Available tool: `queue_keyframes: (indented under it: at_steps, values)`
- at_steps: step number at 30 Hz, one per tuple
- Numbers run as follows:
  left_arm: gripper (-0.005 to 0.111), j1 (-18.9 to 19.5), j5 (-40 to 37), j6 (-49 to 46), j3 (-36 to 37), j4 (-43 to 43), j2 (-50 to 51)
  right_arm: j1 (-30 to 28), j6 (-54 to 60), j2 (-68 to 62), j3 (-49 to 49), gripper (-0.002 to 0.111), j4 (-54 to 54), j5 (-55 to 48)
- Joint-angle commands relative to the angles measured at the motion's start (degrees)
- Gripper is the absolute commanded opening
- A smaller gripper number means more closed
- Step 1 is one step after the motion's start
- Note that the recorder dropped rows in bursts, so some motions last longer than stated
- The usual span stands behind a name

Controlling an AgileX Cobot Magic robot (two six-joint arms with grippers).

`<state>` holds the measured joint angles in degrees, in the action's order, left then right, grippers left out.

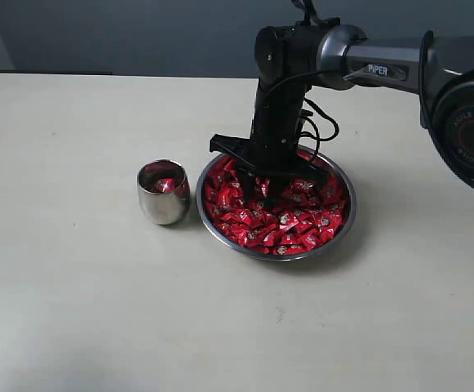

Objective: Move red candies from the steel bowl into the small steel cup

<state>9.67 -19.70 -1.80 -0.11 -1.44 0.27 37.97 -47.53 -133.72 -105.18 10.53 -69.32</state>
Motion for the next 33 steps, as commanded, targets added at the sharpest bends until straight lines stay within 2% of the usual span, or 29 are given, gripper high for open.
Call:
queue_keyframes:
  at_steps: [1, 3, 18, 29, 33]
  values:
    - [0.000, 0.09, 0.55, 0.11, 0.11, -0.11, -0.27, -0.28, 1.11, 0.03, -0.20, 0.008, -0.89, -0.39]
    - [0.000, 0.09, 0.55, 0.11, 0.11, -0.11, -0.27, -0.28, 1.11, 0.03, -0.20, -0.001, -0.89, -0.39]
    - [0.000, 0.09, 0.55, 0.11, 0.11, -0.11, -0.27, -0.28, 1.70, 2.56, -0.95, -0.001, -1.38, 4.09]
    - [0.000, 0.09, 0.55, 0.11, 0.11, -0.11, -0.27, -0.28, 3.04, 3.02, -7.42, -0.001, -3.75, -0.56]
    - [0.000, 0.09, 0.55, 0.11, 0.11, -0.11, -0.27, -0.28, 6.94, 3.75, -7.58, -0.001, -4.18, -0.64]
